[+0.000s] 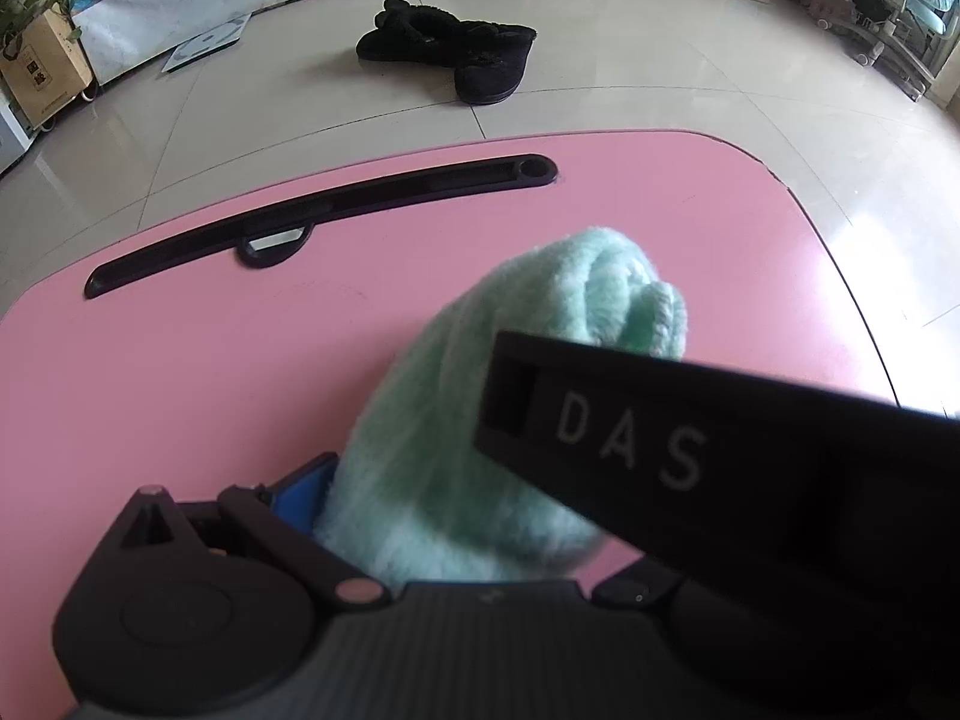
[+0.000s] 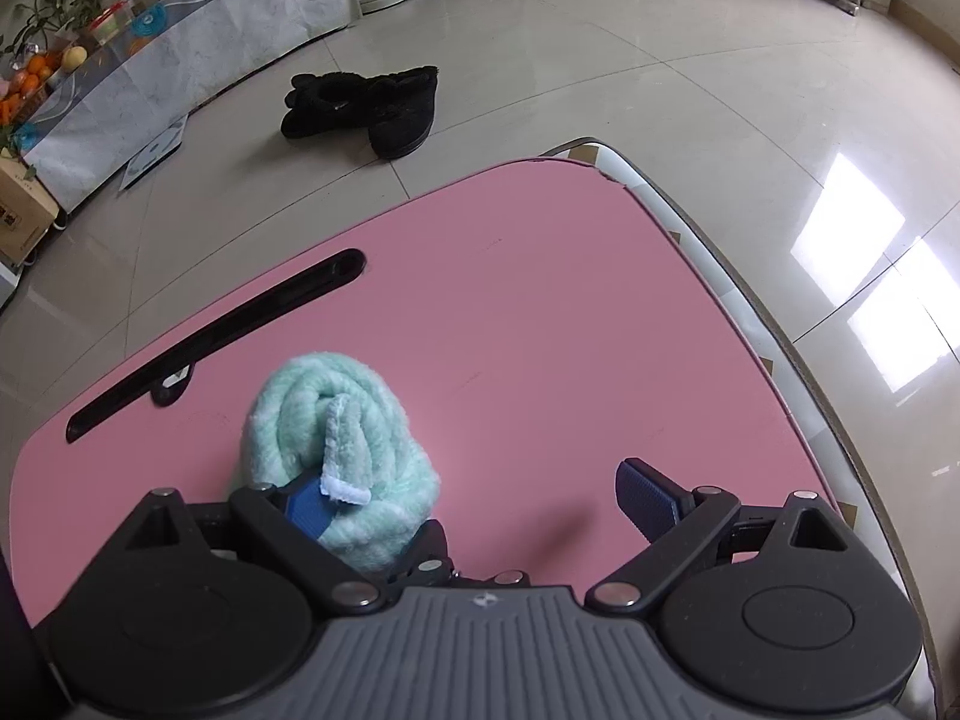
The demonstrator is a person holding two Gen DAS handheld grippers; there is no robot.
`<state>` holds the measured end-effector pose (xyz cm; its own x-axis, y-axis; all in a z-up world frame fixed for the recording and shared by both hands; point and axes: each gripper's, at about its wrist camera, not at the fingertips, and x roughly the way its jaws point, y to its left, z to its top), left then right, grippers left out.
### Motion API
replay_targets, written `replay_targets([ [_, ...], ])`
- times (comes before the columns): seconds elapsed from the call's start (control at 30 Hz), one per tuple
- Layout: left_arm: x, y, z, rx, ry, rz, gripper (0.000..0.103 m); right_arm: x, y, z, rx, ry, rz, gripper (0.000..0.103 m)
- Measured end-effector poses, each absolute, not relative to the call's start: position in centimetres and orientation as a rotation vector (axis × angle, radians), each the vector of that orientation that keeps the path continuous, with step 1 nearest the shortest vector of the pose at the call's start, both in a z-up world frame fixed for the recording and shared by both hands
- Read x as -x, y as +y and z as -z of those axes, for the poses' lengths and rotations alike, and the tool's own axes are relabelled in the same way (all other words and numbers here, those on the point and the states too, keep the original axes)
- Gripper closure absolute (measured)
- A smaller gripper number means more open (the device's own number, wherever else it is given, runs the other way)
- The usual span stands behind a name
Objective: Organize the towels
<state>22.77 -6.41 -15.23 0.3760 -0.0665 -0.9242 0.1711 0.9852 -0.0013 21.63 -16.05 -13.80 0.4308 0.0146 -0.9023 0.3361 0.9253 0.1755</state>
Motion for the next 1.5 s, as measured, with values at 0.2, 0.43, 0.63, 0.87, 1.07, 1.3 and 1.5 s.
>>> replay_targets([
  [0.2, -22.3, -5.3, 15.2, -0.09, 1.192, 0.134, 0.0, -21.5, -15.0, 13.8, -0.334, 1.119, 0.179, 0.008],
  [0.43, -21.4, -3.7, 15.0, -0.079, 1.204, 0.113, 0.0, -21.3, -13.5, 13.7, -0.305, 1.125, 0.14, 0.008],
  [0.63, -21.0, -2.6, 14.9, -0.069, 1.212, 0.096, 0.0, -21.2, -12.3, 13.8, -0.291, 1.129, 0.116, 0.008],
  [0.87, -20.6, -1.6, 14.9, -0.059, 1.215, 0.081, 0.0, -21.0, -11.5, 13.9, -0.29, 1.135, 0.105, 0.008],
  [1.07, -19.9, -0.8, 14.7, -0.053, 1.214, 0.072, 0.0, -20.7, -10.8, 13.8, -0.284, 1.14, 0.091, 0.008],
  [1.3, -19.5, 0.2, 14.7, -0.046, 1.218, 0.062, 0.0, -20.2, -9.8, 13.8, -0.274, 1.146, 0.07, 0.008],
  [1.5, -19.2, 0.9, 14.7, -0.04, 1.22, 0.052, 0.0, -20.1, -9.0, 13.8, -0.27, 1.151, 0.062, 0.008],
])
